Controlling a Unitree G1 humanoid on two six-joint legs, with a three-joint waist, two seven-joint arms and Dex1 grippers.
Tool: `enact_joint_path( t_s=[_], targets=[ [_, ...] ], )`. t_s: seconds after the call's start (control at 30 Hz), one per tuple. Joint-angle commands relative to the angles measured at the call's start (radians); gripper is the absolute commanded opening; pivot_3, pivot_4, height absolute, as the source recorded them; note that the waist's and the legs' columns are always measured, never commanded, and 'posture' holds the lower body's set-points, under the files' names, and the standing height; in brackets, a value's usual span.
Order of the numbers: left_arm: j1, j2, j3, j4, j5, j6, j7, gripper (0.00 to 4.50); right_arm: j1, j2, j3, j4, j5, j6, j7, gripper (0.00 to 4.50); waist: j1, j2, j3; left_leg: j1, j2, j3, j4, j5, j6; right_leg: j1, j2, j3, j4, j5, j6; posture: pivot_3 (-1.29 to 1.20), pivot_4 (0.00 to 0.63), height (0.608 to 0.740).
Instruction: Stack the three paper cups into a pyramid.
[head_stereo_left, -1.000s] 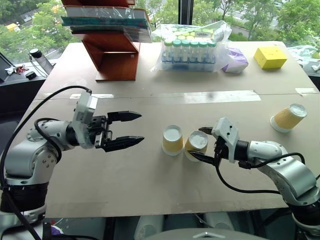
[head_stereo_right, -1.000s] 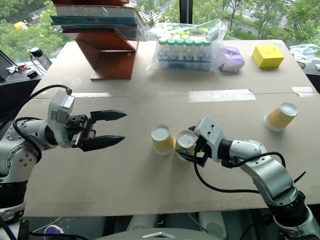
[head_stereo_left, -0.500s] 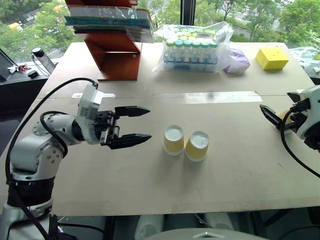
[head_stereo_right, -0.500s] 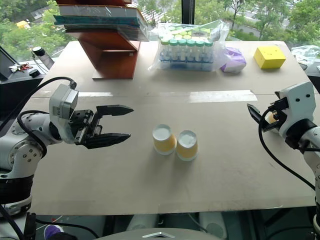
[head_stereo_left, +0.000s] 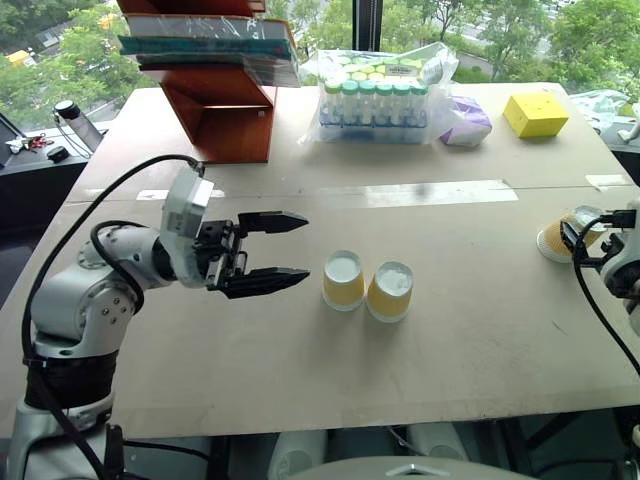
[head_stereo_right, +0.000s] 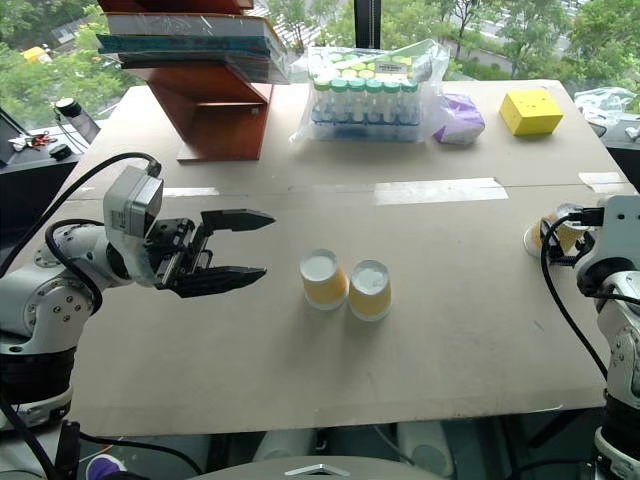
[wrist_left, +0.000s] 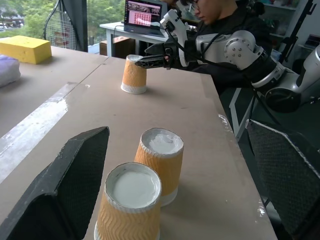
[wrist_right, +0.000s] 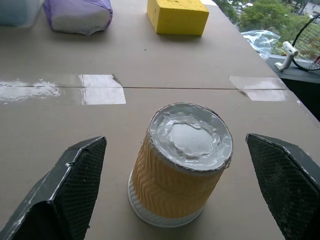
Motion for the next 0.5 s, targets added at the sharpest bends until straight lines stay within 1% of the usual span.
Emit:
enact_joint_path(
  t_s=[0.03,0.17,0.33,0.47,0.5],
  targets=[
    [-0.002,0.015,0.03,-0.01,-0.007,-0.019,-0.017,4.5,-0.025,0.004,-0.025,0.036,-0.002,-0.048,-0.008,4.41,0.0,0.0,0.0,0.0,0.0,0.0,0.0,0.0,0.0,0.0,0.0,0.0,0.0,0.0,0.0,0.0,0.15,0.74],
    [0.016,0.018,0.044,-0.002,-0.005,-0.035,-0.035,4.5,-0.053,0.008,-0.007,0.12,-0.021,-0.099,-0.012,4.41,-0.001,0.0,0.0,0.0,0.0,0.0,0.0,0.0,0.0,0.0,0.0,0.0,0.0,0.0,0.0,0.0,0.15,0.74],
    [0.084,0.023,0.068,-0.006,0.004,-0.062,-0.058,4.5,-0.097,0.004,0.007,0.226,-0.031,-0.163,-0.008,4.41,-0.01,0.0,0.0,0.001,0.0,0.001,0.0,0.0,0.0,0.0,0.0,0.001,0.0,0.0,0.0,0.0,0.15,0.74],
    [0.107,0.029,0.081,-0.001,0.006,-0.076,-0.064,4.5,-0.111,0.001,0.018,0.266,-0.032,-0.19,0.007,4.41,-0.01,0.0,0.0,0.0,0.0,0.001,0.0,0.0,0.0,0.0,0.0,0.001,0.0,0.0,0.0,0.0,0.15,0.74],
    [0.108,0.03,0.082,0.002,0.007,-0.078,-0.065,4.5,-0.116,-0.001,0.02,0.276,-0.032,-0.196,0.01,3.91,-0.01,0.0,0.0,0.001,0.001,0.001,0.0,0.0,0.0,0.0,0.0,0.001,0.0,0.0,0.0,0.0,0.15,0.74]
  ],
)
